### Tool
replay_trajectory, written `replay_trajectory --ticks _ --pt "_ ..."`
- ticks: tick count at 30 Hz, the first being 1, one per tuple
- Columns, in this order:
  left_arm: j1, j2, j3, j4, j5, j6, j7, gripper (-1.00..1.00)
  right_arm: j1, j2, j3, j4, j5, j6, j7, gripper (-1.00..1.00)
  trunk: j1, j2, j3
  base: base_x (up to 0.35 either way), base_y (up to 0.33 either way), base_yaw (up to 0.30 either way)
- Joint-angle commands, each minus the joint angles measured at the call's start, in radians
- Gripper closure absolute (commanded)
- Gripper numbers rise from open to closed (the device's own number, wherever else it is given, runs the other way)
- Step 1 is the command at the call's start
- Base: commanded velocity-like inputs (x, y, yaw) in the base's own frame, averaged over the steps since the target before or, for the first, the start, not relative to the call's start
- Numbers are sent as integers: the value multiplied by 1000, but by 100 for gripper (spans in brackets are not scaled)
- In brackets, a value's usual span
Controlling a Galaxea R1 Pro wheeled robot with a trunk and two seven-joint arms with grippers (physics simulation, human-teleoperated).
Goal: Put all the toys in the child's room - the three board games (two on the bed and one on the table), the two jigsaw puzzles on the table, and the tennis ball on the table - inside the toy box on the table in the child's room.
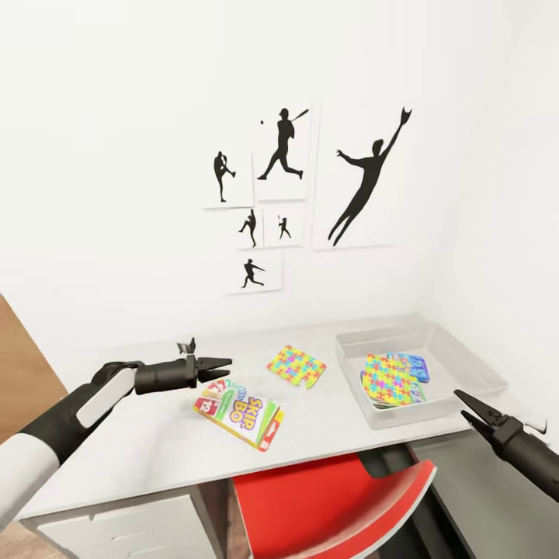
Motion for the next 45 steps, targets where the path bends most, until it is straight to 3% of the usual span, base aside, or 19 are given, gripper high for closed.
replay_trajectory --ticks 1,5,10,23,31,45 --pt "-1 17 -4 18 9 9 -1 -100 -1 0 -2 0 2 6 4 -100 1 -2 -1 0 1 237" --pt "5 78 8 113 16 20 -9 -100 -1 4 -1 0 2 5 3 -100 1 -2 1 0 0 252" --pt "7 111 52 158 14 40 -45 -100 -1 6 -1 0 2 5 3 -100 1 -2 5 0 0 268" --pt "8 124 82 171 8 57 -63 -100 -1 9 -1 0 2 -23 6 -100 1 -2 10 0 0 252" --pt "8 129 103 171 9 71 -64 -100 -1 10 3 1 1 -69 7 -100 1 -2 10 0 0 45" --pt "8 129 106 171 8 75 -64 -100 -1 8 0 1 2 -71 4 -100 1 -2 10 0 0 1"
